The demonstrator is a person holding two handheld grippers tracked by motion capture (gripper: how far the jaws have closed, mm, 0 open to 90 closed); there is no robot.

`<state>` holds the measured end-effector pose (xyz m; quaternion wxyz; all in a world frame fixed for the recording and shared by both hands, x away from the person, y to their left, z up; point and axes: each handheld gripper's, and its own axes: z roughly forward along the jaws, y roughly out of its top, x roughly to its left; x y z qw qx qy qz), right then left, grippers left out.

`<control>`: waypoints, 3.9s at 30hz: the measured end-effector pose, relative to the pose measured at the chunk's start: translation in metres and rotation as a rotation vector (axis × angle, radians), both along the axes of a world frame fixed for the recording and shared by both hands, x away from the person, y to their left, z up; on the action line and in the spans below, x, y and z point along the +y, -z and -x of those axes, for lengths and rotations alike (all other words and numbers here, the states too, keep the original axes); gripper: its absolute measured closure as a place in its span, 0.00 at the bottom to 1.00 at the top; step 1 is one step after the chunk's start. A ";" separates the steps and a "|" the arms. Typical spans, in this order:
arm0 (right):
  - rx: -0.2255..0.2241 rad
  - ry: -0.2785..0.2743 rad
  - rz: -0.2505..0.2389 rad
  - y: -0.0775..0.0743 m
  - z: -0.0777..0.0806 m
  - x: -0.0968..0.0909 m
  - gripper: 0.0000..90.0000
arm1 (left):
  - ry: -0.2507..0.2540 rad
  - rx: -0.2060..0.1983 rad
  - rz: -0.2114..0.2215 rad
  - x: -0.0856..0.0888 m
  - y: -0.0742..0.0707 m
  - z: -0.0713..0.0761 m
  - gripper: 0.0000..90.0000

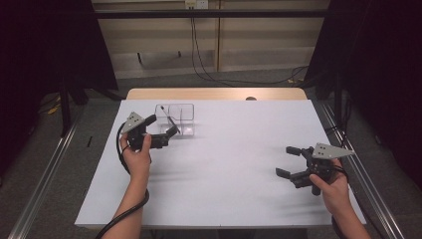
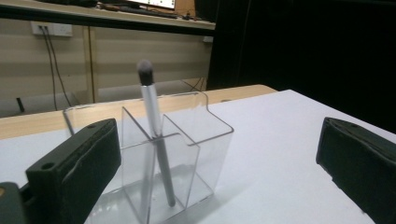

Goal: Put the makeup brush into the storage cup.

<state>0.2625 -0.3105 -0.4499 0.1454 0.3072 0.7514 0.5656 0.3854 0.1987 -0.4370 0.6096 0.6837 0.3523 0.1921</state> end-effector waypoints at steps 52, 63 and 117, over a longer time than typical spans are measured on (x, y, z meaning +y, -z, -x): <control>0.001 0.004 -0.001 0.000 0.000 -0.001 0.07 | 0.118 -0.010 -0.016 0.025 0.001 0.048 0.00; 0.002 0.003 0.003 -0.001 0.000 -0.001 0.07 | 0.113 -0.012 -0.040 0.036 0.003 0.056 0.00; -0.005 0.023 0.014 0.001 0.000 -0.005 0.07 | 0.105 -0.019 -0.067 0.063 0.007 0.082 0.00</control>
